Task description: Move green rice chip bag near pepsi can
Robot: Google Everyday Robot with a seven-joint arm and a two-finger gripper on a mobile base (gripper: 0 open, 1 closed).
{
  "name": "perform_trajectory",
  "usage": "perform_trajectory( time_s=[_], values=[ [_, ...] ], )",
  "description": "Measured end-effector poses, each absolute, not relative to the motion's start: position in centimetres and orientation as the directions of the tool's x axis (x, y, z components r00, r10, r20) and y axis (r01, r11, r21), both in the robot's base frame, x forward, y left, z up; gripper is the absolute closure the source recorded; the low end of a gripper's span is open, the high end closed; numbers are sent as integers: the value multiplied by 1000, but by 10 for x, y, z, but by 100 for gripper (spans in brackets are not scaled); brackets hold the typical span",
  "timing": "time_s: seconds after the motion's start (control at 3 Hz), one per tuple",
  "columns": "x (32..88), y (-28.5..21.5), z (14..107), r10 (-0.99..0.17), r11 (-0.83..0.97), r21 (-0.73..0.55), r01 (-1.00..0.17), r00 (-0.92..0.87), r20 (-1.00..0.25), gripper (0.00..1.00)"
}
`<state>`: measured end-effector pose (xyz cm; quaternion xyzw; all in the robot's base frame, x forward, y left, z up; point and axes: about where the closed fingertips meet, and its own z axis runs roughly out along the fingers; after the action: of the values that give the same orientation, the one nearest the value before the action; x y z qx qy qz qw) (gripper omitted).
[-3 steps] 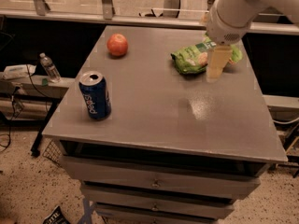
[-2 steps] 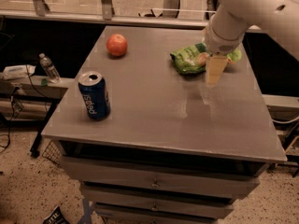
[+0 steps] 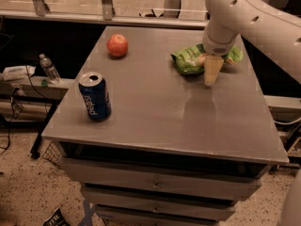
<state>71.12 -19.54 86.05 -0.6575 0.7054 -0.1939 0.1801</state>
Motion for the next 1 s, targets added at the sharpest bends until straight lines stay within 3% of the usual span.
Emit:
perform_trajectory(
  time_s=[0.33,1.0],
  values=[
    [722,-194,859,-997,60,-518,-853,-72,3,18],
    [723,-180,870,-998,50,-534,-844,-29,-47,64]
  ],
)
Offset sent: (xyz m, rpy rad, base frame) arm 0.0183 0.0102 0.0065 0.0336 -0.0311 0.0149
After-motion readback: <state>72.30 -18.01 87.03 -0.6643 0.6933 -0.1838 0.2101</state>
